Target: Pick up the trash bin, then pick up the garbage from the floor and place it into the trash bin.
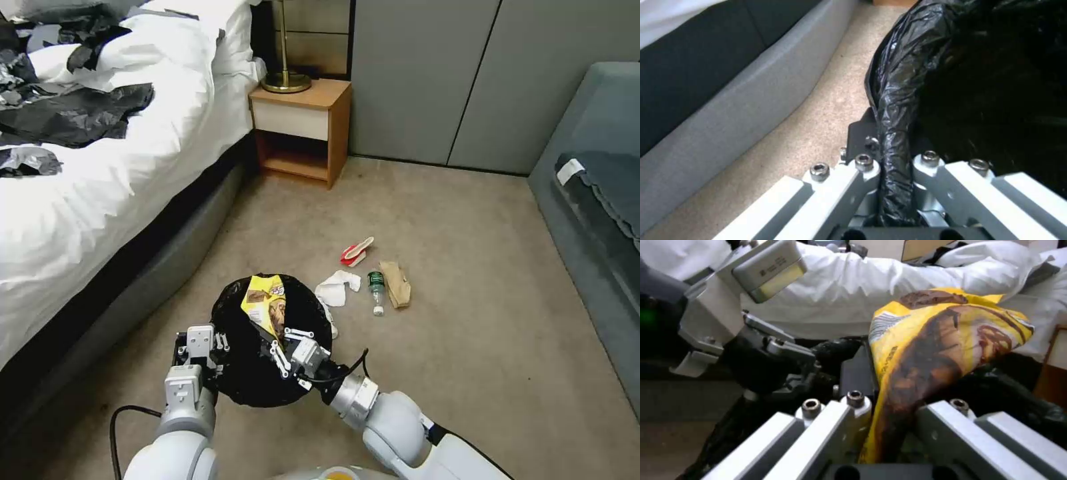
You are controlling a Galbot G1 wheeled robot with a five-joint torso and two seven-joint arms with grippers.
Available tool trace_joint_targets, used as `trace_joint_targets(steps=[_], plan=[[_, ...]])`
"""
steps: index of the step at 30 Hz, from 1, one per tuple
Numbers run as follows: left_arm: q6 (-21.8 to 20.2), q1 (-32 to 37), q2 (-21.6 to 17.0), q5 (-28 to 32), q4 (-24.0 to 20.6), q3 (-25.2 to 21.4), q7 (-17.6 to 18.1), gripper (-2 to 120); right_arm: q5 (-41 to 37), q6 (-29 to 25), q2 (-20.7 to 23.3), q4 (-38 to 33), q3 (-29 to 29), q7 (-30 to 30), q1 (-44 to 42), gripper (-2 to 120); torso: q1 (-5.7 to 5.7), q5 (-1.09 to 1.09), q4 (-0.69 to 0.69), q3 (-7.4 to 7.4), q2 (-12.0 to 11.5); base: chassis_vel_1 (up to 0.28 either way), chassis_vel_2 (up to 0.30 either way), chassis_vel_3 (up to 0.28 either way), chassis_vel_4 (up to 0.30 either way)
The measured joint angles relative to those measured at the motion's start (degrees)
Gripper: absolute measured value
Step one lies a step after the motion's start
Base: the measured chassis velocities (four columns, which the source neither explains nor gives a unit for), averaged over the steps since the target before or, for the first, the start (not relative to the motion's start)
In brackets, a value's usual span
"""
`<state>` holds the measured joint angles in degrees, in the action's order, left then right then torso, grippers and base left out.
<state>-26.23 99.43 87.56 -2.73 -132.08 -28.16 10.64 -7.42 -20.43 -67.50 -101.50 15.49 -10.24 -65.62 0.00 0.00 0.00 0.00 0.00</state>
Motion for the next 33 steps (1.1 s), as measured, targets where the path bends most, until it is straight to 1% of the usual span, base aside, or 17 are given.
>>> trace_joint_targets(steps=[2, 4, 5, 6, 8, 10, 11, 15, 16, 19, 20, 22, 23, 25, 26, 29, 33], plan=[[0.0, 0.0, 0.0, 0.0, 0.0, 0.0, 0.0, 1, 0.2, 0.0, -0.1, 0.2, 0.1, 0.0, -0.1, 0, 0.00, 0.00, 0.00, 0.00, 0.0, 0.000, 0.000, 0.000, 0.000], [0.0, 0.0, 0.1, 0.0, 0.0, 0.1, 0.0, 1, 0.5, 0.0, -0.2, 0.6, 0.2, -0.1, -0.2, 6, 0.00, 0.00, 0.00, 0.00, 0.0, 0.000, 0.000, 0.000, 0.000], [0.0, 0.0, 0.1, 0.0, -0.1, 0.1, 0.0, 1, 0.6, 0.0, -0.2, 0.7, 0.2, -0.1, -0.2, 10, 0.00, 0.00, 0.00, 0.00, 0.0, 0.000, 0.000, 0.000, 0.000], [0.0, 0.0, 0.1, 0.0, -0.1, 0.1, 0.0, 1, 0.6, 0.0, -0.2, 0.7, 0.2, -0.1, -0.2, 10, 0.00, 0.00, 0.00, 0.00, 0.0, 0.000, 0.000, 0.000, 0.000], [0.0, 0.0, 0.1, 0.0, -0.1, 0.1, 0.0, 1, 0.6, 0.0, -0.2, 0.7, 0.3, -0.1, -0.2, 15, 0.00, 0.00, 0.00, 0.00, 0.0, 0.000, 0.000, 0.000, 0.000], [0.0, 0.0, 0.1, 0.0, -0.2, 0.0, 0.0, 1, 0.6, 0.0, -0.2, 0.7, 0.3, -0.2, -0.1, 30, 0.00, 0.00, 0.00, 0.00, 0.0, 0.000, 0.000, 0.000, 0.000], [0.0, 0.0, 0.1, 0.0, -0.2, 0.0, 0.0, 1, 0.6, 0.0, -0.2, 0.7, 0.3, -0.2, -0.1, 30, 0.00, 0.00, 0.00, 0.00, 0.0, 0.000, 0.000, 0.000, 0.000], [0.0, -0.2, 0.0, 0.1, -0.2, -0.1, 0.0, 1, 0.6, 0.0, 0.0, 0.7, 0.2, -0.2, -0.2, 47, 0.00, 0.00, 0.00, 0.00, 0.0, 0.000, 0.000, 0.000, 0.000], [0.0, -0.2, 0.0, 0.1, -0.2, -0.1, 0.0, 1, 0.6, 0.0, 0.0, 0.7, 0.2, -0.2, -0.2, 47, 0.00, 0.00, 0.00, 0.00, 0.0, 0.000, 0.000, 0.000, 0.000], [0.0, -0.3, 0.0, 0.2, -0.2, 0.0, -0.1, 1, 0.6, 0.0, 0.2, 0.8, 0.0, -0.2, -0.2, 62, 0.00, 0.00, 0.00, 0.00, 0.0, 0.000, 0.000, 0.000, 0.000], [0.0, -0.3, 0.0, 0.2, -0.2, 0.0, -0.1, 1, 0.6, 0.0, 0.2, 0.8, 0.0, -0.2, -0.2, 62, 0.00, 0.00, 0.00, 0.00, 0.0, 0.000, 0.000, 0.000, 0.000], [0.0, -0.3, 0.0, 0.2, -0.2, 0.0, -0.1, 1, 0.6, 0.0, 0.3, 0.8, -0.1, -0.2, -0.2, 72, 0.00, 0.00, 0.00, 0.00, 0.0, 0.000, 0.000, 0.000, 0.000], [0.0, -0.3, 0.0, 0.2, -0.2, 0.0, -0.1, 1, 0.6, 0.0, 0.3, 0.8, -0.1, -0.2, -0.2, 72, 0.00, 0.00, 0.00, 0.00, 0.0, 0.000, 0.000, 0.000, 0.000], [0.0, -0.2, 0.0, 0.2, -0.2, -0.1, -0.2, 1, 0.5, 0.0, 0.4, 0.7, -0.3, -0.2, -0.3, 84, 0.00, 0.00, 0.00, 0.00, 0.0, 0.000, 0.000, 0.000, 0.000], [0.0, -0.2, 0.0, 0.2, -0.2, -0.1, -0.2, 1, 0.5, 0.0, 0.4, 0.7, -0.3, -0.2, -0.3, 84, 0.00, 0.00, 0.00, 0.00, 0.0, 0.000, 0.000, 0.000, 0.000], [0.0, -0.2, -0.1, 0.2, -0.2, -0.1, -0.2, 1, 0.5, 0.0, 0.8, 0.3, -0.6, -0.2, -0.4, 97, 0.00, 0.00, 0.00, 0.00, 0.0, 0.000, 0.000, 0.000, 0.000], [0.0, -0.2, -0.2, 0.2, -0.1, -0.3, -0.2, 1, 0.4, 0.1, 1.5, -1.6, -1.4, -0.2, -0.5, 100, 0.00, 0.00, 0.00, 0.00, 0.0, 0.000, 0.000, 0.000, 0.000]])
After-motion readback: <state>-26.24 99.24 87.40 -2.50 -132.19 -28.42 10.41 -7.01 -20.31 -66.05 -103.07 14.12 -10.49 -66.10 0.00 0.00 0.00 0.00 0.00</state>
